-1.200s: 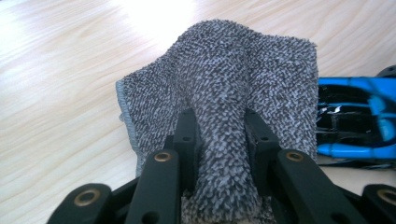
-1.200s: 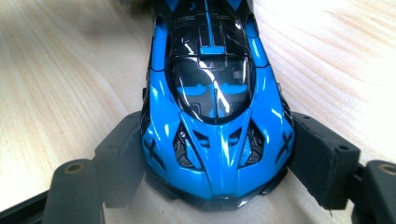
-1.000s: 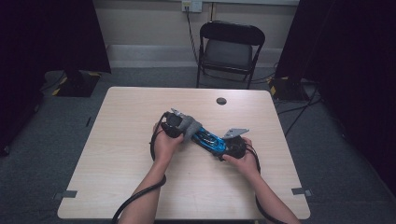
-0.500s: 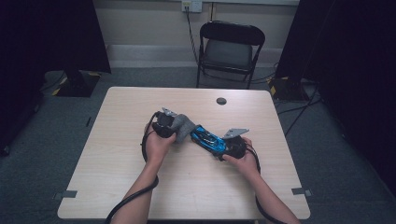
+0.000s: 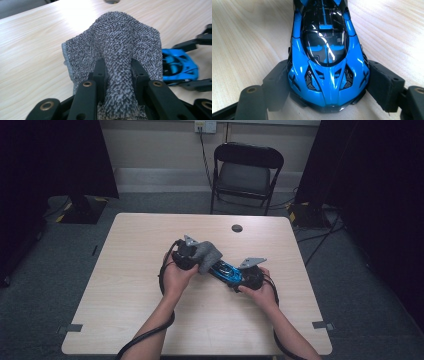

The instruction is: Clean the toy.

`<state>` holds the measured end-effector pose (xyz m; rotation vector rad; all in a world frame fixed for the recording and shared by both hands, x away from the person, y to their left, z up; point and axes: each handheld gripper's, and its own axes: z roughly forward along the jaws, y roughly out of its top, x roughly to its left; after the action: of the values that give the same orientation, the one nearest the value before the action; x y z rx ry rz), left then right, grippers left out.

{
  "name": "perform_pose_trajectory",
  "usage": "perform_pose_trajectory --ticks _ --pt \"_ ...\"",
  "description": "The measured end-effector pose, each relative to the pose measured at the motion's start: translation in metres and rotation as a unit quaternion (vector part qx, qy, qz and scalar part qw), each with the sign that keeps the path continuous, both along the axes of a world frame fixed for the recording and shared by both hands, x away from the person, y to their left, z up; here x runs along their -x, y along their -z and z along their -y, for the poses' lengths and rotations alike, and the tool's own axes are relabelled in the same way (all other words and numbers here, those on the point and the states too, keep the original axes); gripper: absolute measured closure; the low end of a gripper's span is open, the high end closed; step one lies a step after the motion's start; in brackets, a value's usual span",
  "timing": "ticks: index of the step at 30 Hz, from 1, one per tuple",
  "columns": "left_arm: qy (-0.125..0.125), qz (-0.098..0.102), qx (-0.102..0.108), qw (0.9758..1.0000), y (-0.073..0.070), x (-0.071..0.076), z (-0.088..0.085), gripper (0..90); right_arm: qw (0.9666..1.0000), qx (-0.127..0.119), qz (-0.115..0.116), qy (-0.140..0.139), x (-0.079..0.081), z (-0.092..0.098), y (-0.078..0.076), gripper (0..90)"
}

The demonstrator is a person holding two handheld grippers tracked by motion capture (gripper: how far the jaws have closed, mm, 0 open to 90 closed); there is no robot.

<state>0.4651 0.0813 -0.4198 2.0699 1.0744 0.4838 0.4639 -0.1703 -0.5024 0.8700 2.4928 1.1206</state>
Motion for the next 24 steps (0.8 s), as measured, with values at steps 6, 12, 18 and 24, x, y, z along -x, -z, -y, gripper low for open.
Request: perform_pose_trajectory --ticks 6,12,18,24 --pt "0.026 0.002 -0.004 0.9996 0.003 0.004 0.023 71.2 1.0000 0.000 0.000 0.000 0.000 0.000 0.000 24.9" --pt "0.054 -0.001 -0.009 0.9985 0.004 0.009 0.043 71.2 1.0000 0.000 0.000 0.000 0.000 0.000 0.000 24.9" --pt "0.071 -0.009 -0.018 0.9973 0.010 0.012 0.057 71.1 1.0000 0.000 0.000 0.000 0.000 0.000 0.000 24.9" --pt "0.090 -0.022 -0.038 0.9950 0.022 0.014 0.069 70.9 1.0000 0.000 -0.001 0.000 0.000 0.000 0.000 24.9"
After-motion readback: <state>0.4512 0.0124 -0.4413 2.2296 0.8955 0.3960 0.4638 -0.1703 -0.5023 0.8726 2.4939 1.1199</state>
